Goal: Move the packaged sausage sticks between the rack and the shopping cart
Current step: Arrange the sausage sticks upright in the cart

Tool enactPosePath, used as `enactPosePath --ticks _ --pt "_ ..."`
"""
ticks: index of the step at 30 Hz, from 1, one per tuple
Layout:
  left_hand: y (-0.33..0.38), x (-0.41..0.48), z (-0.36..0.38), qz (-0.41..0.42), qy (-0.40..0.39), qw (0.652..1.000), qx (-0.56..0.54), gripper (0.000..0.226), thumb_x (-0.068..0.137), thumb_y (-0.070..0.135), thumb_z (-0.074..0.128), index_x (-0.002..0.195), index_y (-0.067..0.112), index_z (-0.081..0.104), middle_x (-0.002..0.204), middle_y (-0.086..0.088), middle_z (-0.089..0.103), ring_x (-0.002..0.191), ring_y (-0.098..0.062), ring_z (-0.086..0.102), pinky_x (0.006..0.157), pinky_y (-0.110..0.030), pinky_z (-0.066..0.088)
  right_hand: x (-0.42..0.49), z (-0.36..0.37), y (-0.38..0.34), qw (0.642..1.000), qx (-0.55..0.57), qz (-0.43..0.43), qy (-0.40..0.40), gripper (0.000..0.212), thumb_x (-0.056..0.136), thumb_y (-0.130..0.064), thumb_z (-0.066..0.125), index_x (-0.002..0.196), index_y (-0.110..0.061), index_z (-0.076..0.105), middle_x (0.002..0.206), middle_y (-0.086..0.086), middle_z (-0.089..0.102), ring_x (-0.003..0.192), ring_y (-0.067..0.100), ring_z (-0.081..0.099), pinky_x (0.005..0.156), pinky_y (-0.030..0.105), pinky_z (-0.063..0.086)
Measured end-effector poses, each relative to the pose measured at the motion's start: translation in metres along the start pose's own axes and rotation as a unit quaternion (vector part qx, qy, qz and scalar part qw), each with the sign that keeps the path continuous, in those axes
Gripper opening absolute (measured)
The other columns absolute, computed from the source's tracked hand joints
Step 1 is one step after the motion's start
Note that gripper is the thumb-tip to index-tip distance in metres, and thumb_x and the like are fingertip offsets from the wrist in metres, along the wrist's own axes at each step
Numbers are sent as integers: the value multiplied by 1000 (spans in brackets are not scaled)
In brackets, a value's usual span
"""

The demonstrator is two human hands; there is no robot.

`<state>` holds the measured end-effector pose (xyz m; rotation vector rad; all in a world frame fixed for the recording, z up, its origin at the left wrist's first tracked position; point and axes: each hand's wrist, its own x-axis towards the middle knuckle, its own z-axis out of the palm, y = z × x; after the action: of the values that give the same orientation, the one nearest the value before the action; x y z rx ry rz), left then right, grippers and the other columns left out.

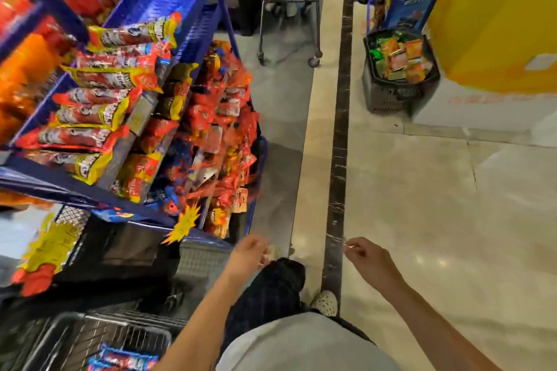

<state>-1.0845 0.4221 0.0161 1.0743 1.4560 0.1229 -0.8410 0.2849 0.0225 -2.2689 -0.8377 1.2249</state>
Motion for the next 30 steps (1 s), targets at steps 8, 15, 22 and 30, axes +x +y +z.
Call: enactPosePath --ticks 8,15,22,30 --pt "19 89 -17 -79 70 994 -21 18 97 17 52 82 12 61 75 -7 63 58 -17 57 55 -26 42 116 -24 -51 994 -55 -8 -94 15 92 -40 61 101 -29 65 98 -9 68 86 0 61 65 13 44" --pt "142 185 -20 -71 77 992 -70 16 98 16 50 86 11 60 72 -7 61 52 -14 56 45 -23 44 246 -89 -152 991 -90 -29 -99 10 92 -31 62 101 -27 66 98 -7 67 85 3 61 65 16 45" --pt "282 209 -60 29 212 959 -184 17 96 9 48 87 14 61 77 -4 60 40 -5 45 38 -21 37 339 -126 -264 991 -73 -86 -76 9 91 -38 62 97 -33 65 96 -11 67 90 6 62 67 19 45" --pt "414 135 -136 167 395 890 -153 27 98 24 55 82 5 64 74 -7 69 62 -11 63 60 -23 50 400 -113 -461 941 -49 -285 -177 14 88 -35 68 101 -30 67 94 -16 68 86 -3 62 75 13 48"
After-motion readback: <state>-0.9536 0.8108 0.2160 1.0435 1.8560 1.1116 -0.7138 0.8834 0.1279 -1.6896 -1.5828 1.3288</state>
